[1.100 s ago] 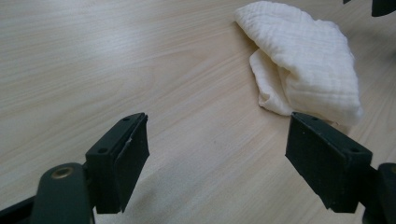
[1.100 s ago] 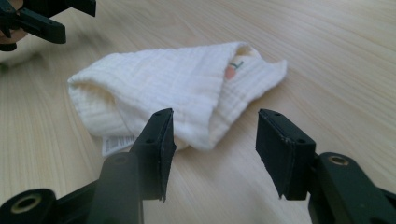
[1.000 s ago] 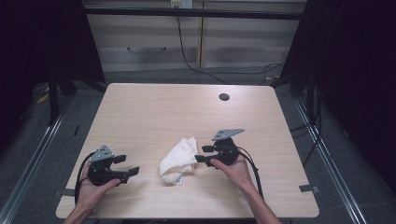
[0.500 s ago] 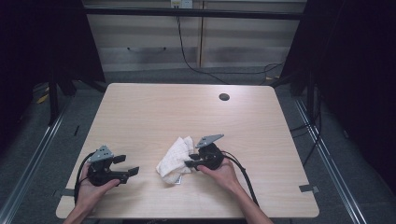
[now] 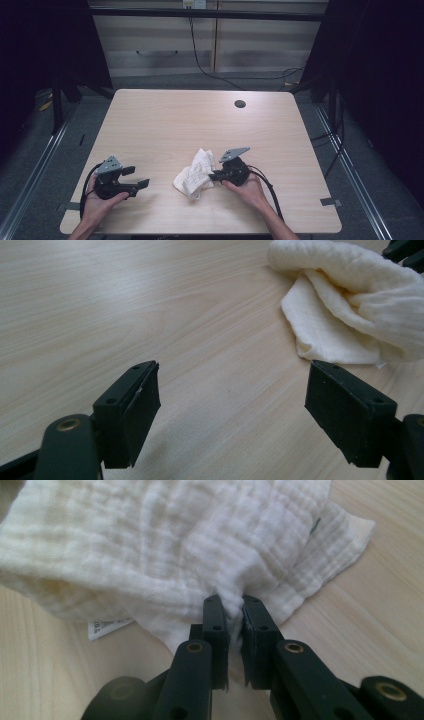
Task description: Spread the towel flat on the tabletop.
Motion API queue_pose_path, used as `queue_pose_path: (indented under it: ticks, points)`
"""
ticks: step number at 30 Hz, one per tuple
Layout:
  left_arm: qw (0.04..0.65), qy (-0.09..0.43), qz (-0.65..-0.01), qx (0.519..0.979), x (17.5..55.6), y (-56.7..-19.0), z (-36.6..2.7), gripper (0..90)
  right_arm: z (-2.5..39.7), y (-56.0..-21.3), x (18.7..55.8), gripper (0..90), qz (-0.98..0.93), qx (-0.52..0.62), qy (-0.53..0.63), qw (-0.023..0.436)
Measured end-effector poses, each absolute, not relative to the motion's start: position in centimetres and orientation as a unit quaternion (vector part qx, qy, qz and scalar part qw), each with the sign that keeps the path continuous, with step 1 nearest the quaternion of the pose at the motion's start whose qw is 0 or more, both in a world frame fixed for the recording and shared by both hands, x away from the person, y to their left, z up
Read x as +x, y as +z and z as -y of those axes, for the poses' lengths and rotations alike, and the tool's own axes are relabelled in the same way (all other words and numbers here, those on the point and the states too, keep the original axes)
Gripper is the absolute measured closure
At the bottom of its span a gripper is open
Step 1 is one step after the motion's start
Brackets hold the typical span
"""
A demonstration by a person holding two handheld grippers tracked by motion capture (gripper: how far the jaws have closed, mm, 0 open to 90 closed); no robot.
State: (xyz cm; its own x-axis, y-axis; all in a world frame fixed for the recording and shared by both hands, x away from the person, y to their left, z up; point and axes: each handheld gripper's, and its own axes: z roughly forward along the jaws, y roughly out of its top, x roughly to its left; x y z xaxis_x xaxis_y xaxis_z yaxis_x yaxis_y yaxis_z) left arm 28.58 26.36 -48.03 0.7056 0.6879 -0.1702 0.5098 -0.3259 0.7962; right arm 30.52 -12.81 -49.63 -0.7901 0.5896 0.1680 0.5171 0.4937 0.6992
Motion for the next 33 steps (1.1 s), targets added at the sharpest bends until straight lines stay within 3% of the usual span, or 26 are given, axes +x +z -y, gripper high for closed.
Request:
queue_pose_path:
  ticks: [8, 14, 21, 29, 33]
  points:
    - [0.445, 0.099, -0.371, 0.809, 28.6, -48.1, -26.2, 21.7, 15.9, -49.1, 28.1, 82.2, -0.858, 0.335, 0.386, 0.052]
    - [0.453, 0.089, -0.363, 0.809, 28.7, -47.7, -25.5, 26.5, 18.0, -49.4, 26.5, 82.0, -0.853, 0.349, 0.385, 0.051]
    - [0.477, 0.065, -0.349, 0.804, 29.2, -46.8, -23.3, 26.7, 17.3, -50.0, 26.3, 80.5, -0.852, 0.347, 0.390, 0.035]
    - [0.472, 0.053, -0.316, 0.822, 30.0, -45.9, -20.6, 40.4, 17.2, -48.7, 25.6, 60.9, -0.848, 0.346, 0.400, 0.044]
    - [0.480, 0.053, -0.313, 0.817, 30.9, -45.1, -19.6, 45.4, 18.2, -47.3, 25.6, 56.7, -0.832, 0.350, 0.427, 0.056]
